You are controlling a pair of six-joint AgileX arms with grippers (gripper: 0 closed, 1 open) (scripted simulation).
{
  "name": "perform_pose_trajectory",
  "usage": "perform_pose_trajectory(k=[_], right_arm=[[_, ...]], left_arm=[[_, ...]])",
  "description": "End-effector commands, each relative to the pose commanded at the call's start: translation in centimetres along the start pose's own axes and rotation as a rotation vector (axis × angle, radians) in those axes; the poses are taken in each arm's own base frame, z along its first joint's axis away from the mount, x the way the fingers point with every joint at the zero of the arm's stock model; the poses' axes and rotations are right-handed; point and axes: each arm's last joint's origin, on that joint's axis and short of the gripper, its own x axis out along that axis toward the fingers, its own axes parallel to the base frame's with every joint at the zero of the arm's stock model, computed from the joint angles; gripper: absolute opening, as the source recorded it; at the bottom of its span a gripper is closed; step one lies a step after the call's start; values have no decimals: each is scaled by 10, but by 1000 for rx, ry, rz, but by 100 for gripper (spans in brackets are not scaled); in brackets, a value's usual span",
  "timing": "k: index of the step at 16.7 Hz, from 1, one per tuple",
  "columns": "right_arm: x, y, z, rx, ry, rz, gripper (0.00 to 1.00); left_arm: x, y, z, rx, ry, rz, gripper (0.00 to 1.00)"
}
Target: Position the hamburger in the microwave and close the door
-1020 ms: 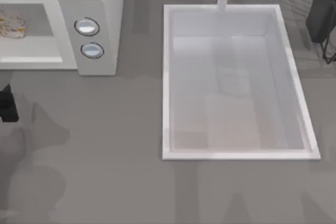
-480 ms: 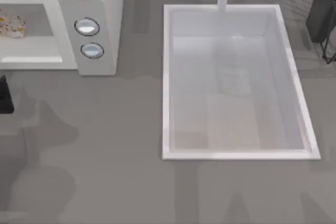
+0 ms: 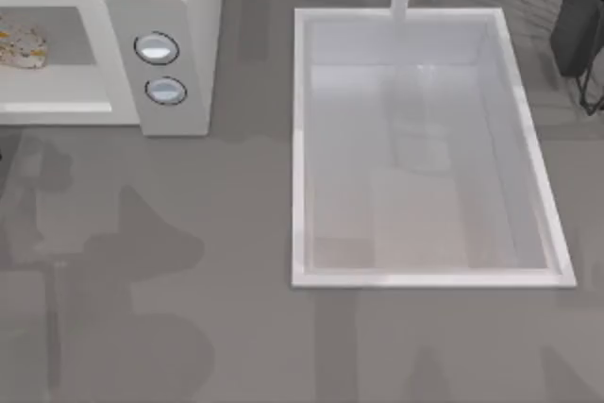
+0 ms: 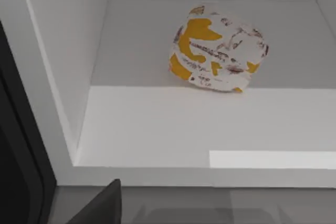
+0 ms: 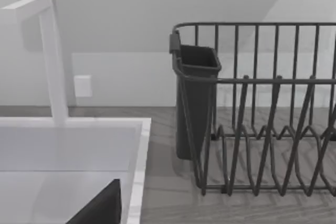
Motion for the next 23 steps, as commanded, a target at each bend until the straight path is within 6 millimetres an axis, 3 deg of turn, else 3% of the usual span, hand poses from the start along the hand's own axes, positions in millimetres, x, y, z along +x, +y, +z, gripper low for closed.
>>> perform_pose_trajectory(k=[10, 16, 23], right_arm=[[0, 0, 0, 0, 0, 0, 100], [0, 0, 0, 0, 0, 0, 100], [0, 0, 0, 0, 0, 0, 100]], left_arm=[[-13, -6, 10, 8, -24, 7, 100], [-64, -35, 16, 28, -103, 15, 100], [-131, -68, -20, 29, -231, 20, 100]])
